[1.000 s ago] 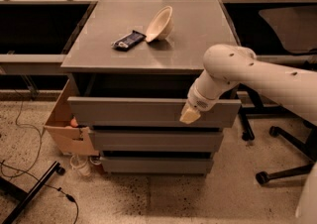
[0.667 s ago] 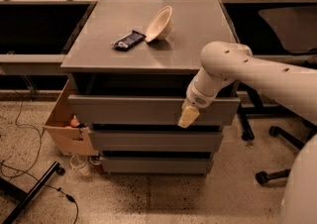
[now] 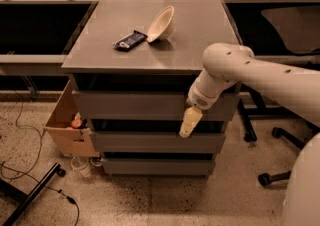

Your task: Close top drawer

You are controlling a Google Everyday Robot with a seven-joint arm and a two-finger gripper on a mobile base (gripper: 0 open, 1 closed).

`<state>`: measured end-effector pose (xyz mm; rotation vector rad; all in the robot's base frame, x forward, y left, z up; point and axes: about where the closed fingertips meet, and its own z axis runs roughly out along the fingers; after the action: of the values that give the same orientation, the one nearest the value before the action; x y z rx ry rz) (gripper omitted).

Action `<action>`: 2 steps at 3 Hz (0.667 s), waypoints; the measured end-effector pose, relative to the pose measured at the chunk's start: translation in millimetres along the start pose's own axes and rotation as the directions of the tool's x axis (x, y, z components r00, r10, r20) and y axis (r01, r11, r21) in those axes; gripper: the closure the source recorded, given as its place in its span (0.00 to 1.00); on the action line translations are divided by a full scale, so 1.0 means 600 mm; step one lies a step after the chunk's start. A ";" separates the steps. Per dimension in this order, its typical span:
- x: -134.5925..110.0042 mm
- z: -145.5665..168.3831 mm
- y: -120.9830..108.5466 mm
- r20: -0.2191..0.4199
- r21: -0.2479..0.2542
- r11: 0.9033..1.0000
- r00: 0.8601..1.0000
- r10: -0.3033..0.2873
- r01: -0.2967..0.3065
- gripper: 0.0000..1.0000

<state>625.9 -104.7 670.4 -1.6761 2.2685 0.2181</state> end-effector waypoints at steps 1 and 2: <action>0.002 -0.001 0.008 0.000 0.000 1.000 1.000 0.000 0.000 0.00; 0.041 -0.011 0.021 0.000 -0.051 0.998 1.000 0.028 -0.028 0.00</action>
Offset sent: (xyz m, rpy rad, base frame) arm -0.0499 -0.0553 -0.0024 0.0496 0.1645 -0.0178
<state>606.6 -124.9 667.5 -1.6695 2.3048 0.2851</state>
